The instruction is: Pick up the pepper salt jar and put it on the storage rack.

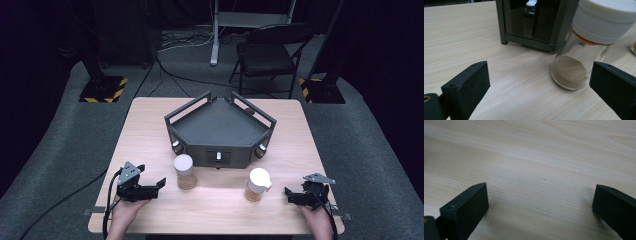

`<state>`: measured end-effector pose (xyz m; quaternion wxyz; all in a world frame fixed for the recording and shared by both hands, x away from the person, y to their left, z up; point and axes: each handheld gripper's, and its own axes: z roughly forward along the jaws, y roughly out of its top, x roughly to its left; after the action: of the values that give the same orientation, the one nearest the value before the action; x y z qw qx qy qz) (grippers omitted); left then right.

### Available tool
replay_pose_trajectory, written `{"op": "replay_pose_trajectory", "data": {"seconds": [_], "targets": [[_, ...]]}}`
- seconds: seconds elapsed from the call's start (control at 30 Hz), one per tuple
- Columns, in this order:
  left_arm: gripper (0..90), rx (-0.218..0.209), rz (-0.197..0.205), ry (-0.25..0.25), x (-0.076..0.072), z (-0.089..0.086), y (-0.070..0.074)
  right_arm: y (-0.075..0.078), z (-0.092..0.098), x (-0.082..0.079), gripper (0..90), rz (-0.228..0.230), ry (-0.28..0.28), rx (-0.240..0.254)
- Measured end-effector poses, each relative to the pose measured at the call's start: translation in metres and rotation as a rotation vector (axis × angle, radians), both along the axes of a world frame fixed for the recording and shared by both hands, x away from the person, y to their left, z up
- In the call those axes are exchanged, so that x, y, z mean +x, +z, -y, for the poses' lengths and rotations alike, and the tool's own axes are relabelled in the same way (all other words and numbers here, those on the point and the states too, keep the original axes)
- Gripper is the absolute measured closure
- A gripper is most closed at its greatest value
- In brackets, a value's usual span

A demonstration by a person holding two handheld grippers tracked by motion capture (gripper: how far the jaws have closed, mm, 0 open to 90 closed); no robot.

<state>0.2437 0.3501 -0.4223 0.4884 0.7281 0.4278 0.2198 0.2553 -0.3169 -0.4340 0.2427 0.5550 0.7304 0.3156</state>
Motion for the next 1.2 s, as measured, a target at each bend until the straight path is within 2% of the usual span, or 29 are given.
{"op": "replay_pose_trajectory", "data": {"seconds": [0.4, 0.8, 1.2], "targets": [[3.2, -0.018, 0.025, -0.055, -0.001, 0.007, 0.004, 0.000, 0.000, 0.000, 0.0, 0.000, -0.001, 0.000], [3.6, -0.015, 0.032, -0.100, 0.002, 0.022, 0.004, 0.000, 0.000, 0.000, 0.0, 0.000, -0.002, 0.000], [4.3, 0.024, 0.018, -0.142, 0.014, 0.039, 0.005, 0.000, -0.001, -0.001, 0.0, 0.000, -0.007, 0.000]]}}
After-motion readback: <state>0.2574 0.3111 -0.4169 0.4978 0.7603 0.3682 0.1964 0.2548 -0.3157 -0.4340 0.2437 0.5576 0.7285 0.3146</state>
